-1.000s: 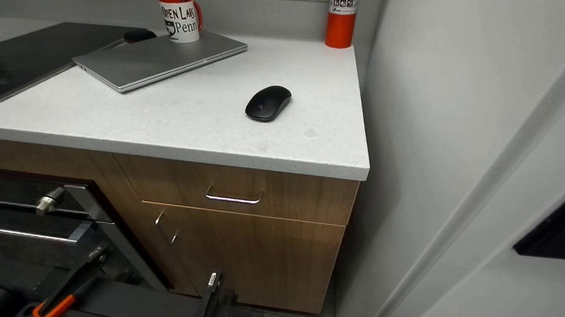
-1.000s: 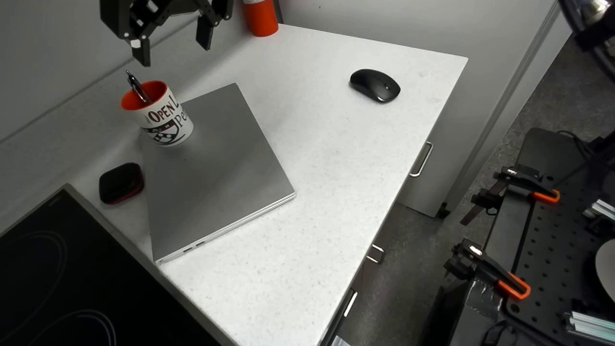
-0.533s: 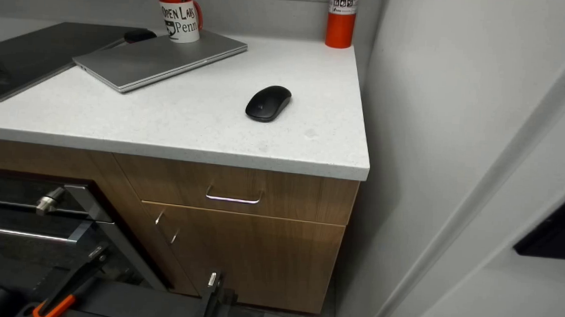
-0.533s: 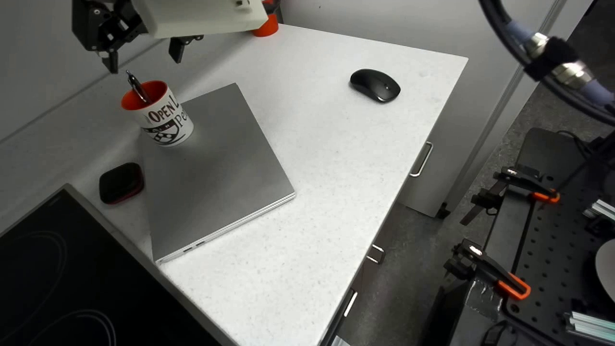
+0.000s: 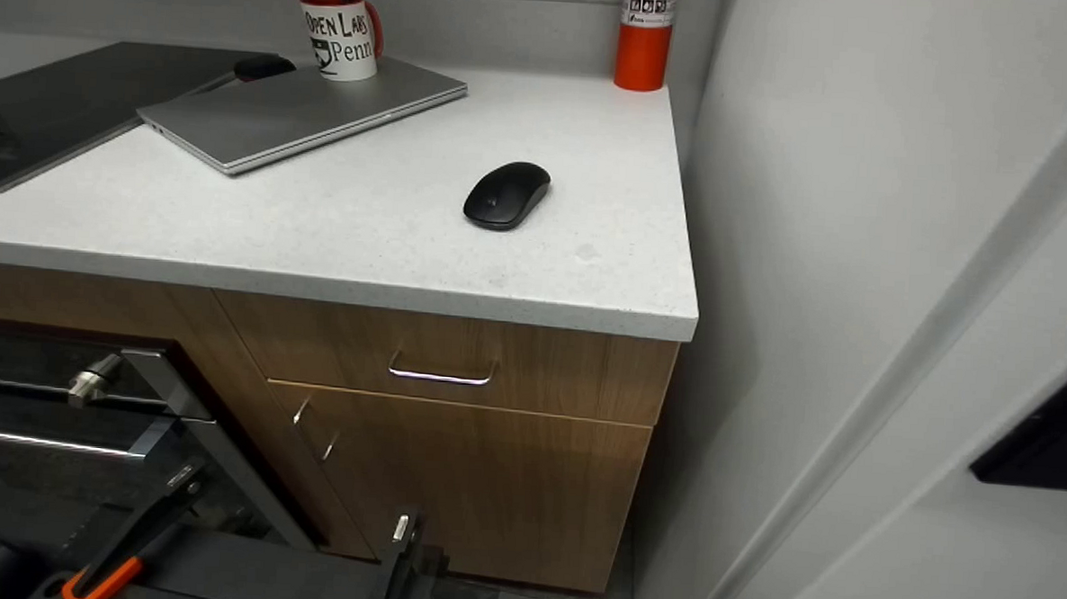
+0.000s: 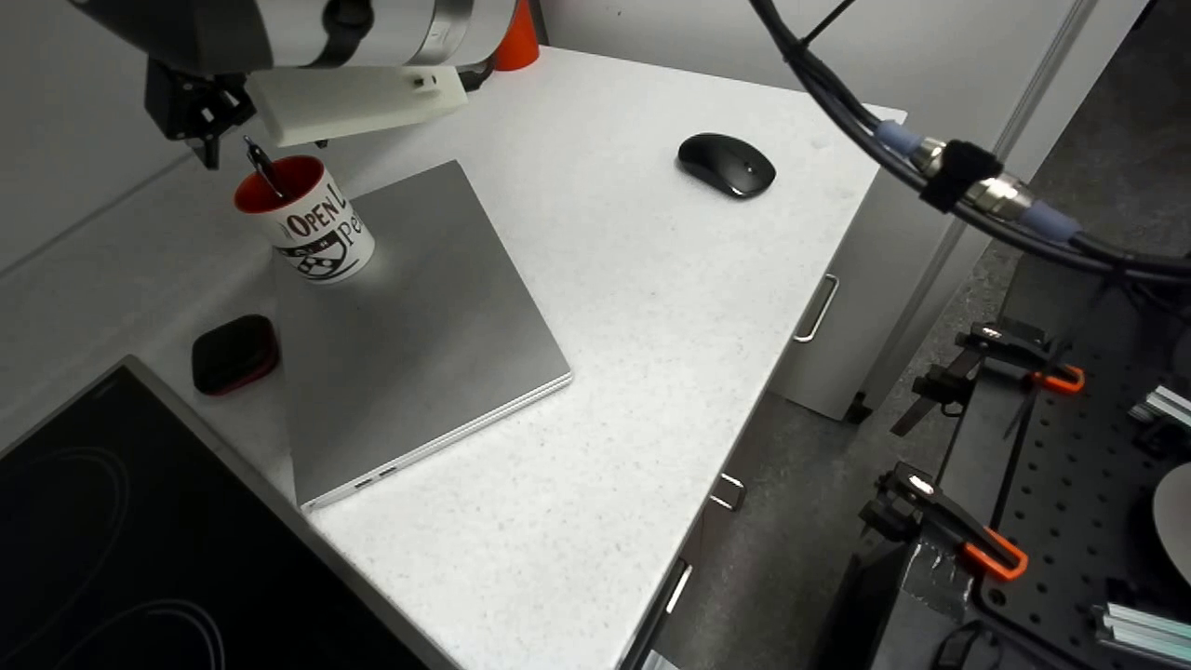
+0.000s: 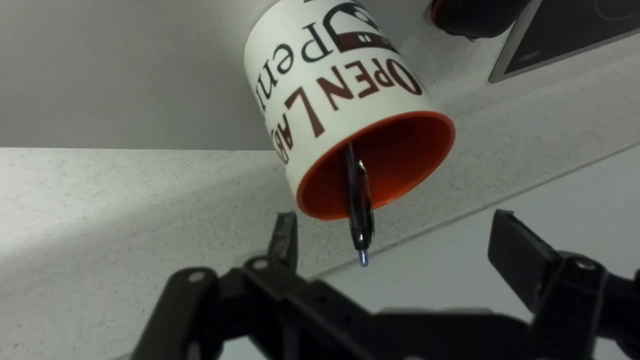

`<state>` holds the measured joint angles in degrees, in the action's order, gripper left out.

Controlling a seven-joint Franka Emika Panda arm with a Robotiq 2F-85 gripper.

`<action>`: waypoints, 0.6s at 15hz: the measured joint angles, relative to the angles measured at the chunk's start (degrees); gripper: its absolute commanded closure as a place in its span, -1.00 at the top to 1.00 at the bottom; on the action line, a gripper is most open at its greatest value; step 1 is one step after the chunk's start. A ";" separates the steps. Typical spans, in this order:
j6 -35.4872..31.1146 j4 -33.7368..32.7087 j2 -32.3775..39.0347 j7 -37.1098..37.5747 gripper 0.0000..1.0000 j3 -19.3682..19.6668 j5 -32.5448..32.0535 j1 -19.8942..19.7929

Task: Remove the black pen from the white cup

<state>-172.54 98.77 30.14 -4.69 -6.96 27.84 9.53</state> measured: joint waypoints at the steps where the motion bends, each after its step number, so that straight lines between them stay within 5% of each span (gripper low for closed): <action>1: -0.02 -1.26 0.99 0.00 1.00 0.00 -0.14 0.08; 3: -0.04 -3.44 2.50 0.00 0.85 0.00 -0.37 0.22; 4: -0.04 -4.32 3.04 0.00 0.44 0.00 -0.41 0.28; 6: -0.04 -5.93 4.05 -0.02 0.32 0.00 -0.43 0.36; 9: -0.04 -7.72 5.42 -0.05 -0.21 0.22 -0.59 0.46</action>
<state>-172.59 91.05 35.56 -4.74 -6.74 27.25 9.99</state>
